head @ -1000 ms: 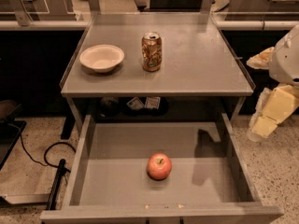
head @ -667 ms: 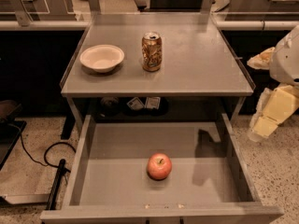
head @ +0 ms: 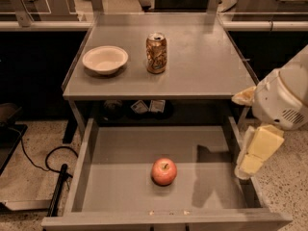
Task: Pick apple from top drawer and place on counter
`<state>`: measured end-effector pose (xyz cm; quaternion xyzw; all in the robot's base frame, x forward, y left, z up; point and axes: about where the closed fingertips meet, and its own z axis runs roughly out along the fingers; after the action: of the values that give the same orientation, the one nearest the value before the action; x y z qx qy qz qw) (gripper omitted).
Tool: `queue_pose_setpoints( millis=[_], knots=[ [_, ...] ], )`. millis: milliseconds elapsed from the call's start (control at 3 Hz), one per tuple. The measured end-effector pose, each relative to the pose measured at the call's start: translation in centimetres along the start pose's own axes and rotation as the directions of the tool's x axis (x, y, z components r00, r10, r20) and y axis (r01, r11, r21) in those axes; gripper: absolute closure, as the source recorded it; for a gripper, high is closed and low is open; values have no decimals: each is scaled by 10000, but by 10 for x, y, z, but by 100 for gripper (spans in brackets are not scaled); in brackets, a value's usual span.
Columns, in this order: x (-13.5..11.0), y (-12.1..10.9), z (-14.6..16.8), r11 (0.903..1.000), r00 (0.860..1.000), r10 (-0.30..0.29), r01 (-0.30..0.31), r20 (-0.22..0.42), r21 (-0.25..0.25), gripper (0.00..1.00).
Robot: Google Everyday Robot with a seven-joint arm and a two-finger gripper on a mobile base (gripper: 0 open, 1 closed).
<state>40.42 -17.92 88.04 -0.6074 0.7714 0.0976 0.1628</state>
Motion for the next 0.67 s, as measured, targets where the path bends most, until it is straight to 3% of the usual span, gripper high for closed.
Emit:
queue_pose_setpoints(
  millis=[333, 667],
  knots=[
    [5, 12, 40, 9968, 9999, 104, -96, 98, -799, 0],
    [1, 16, 47, 9972, 9999, 121, -113, 114, -734, 0]
  ],
)
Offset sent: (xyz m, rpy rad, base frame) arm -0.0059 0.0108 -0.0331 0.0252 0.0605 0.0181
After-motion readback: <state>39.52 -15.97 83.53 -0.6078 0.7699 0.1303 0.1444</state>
